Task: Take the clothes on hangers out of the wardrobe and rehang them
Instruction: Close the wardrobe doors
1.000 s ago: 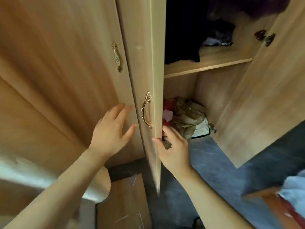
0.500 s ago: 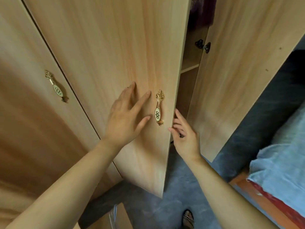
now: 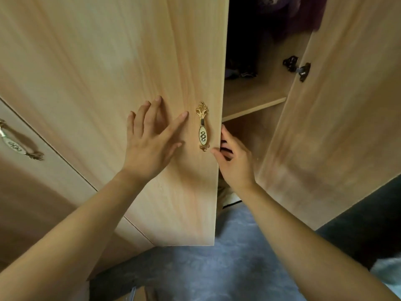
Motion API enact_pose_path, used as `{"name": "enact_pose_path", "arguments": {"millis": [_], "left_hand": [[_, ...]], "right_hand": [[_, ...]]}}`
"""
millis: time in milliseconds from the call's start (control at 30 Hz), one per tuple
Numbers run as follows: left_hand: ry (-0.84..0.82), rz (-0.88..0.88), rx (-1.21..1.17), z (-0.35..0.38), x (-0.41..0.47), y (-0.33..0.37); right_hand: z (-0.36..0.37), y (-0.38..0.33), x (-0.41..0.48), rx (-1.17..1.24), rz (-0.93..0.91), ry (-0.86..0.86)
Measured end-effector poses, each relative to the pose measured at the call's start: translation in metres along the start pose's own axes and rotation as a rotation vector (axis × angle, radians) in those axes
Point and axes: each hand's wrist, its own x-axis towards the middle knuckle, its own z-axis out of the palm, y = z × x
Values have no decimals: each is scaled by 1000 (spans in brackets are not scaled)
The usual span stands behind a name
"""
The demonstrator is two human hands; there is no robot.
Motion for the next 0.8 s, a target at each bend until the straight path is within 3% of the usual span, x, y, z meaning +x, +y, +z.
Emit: {"name": "enact_pose_path", "arguments": {"millis": [233,800], "left_hand": [[109,-23,152,41,16,-15],[209,-41,305,110,51,-60]], "right_hand": [[16,3,42,-40,-125,27],[70,23,139,-36,10,10]]}}
